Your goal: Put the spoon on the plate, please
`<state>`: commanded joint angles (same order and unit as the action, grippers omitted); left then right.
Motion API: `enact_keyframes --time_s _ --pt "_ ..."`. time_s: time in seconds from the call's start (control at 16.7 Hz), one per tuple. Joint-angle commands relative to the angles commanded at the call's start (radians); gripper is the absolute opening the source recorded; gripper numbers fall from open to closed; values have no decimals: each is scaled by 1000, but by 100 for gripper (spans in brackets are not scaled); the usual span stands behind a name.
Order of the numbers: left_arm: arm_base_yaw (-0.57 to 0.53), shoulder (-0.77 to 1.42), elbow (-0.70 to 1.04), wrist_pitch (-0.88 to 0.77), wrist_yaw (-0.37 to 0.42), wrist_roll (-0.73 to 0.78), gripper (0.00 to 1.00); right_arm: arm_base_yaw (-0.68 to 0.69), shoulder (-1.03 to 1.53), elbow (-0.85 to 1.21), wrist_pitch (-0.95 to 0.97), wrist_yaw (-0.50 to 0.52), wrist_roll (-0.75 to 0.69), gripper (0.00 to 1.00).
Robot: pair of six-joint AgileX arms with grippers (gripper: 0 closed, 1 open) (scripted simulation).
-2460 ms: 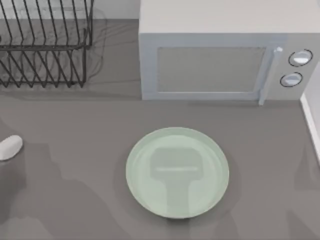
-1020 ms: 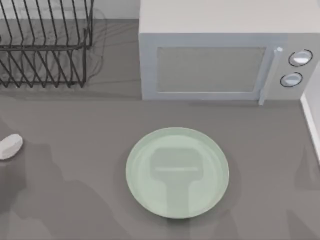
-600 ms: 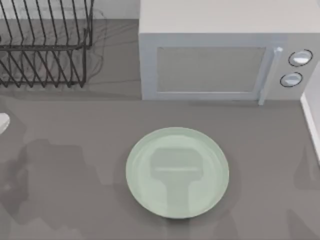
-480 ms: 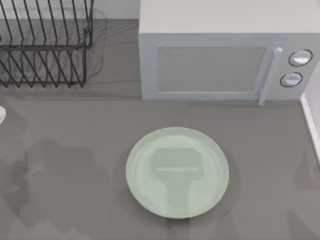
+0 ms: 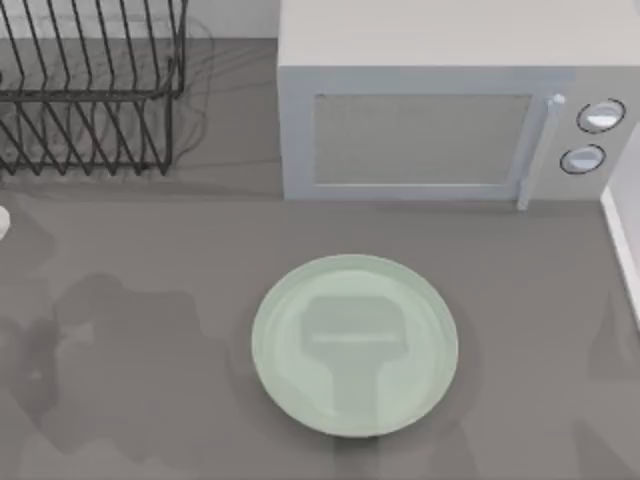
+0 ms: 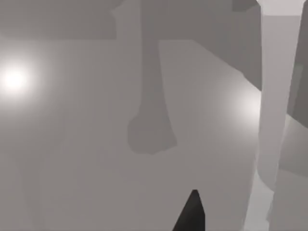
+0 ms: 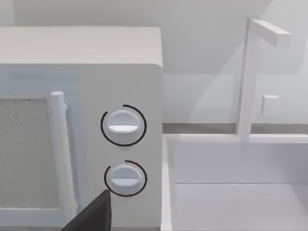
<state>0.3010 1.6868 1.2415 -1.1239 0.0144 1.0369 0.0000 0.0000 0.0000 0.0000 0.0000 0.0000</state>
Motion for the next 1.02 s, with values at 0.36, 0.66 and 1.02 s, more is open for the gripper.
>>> enact_keyframes --time_s 0.36,0.66,1.02 --pt "-117 104 104 -38 -4 -333 0 0 0 0 0 0 0 100" --pt "-302 231 221 -79 -9 -876 0 0 0 0 0 0 0 100" --pt "-573 370 343 -114 -9 -1733 0 0 0 0 0 0 0 100"
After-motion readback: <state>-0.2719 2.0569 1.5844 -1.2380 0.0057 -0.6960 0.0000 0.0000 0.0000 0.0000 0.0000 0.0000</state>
